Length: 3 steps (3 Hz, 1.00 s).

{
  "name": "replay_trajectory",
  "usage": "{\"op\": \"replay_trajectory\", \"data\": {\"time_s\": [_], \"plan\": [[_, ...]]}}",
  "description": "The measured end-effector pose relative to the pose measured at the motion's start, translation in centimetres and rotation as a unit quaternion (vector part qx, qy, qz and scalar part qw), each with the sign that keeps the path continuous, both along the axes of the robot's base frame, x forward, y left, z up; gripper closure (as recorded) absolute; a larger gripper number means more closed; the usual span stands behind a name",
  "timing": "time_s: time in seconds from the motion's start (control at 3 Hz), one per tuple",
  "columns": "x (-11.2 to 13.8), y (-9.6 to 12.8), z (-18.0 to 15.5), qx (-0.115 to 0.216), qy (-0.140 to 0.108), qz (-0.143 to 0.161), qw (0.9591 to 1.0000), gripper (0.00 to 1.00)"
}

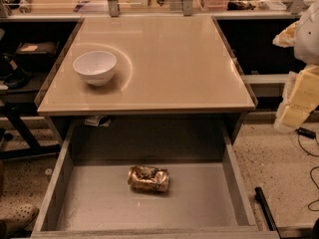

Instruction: Pick orange can from top drawer and place on counter

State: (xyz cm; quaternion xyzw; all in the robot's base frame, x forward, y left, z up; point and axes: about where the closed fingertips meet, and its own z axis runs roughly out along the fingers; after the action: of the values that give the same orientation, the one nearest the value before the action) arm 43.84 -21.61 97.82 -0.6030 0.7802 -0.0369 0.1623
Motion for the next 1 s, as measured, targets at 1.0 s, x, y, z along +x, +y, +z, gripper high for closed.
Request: {"op": "replay_trajectory", "data": {"time_s": [1.0], "plan": [[-2.4,6.7,-6.5,0.036,0.045,0.04,0.9976,0.0]]}}
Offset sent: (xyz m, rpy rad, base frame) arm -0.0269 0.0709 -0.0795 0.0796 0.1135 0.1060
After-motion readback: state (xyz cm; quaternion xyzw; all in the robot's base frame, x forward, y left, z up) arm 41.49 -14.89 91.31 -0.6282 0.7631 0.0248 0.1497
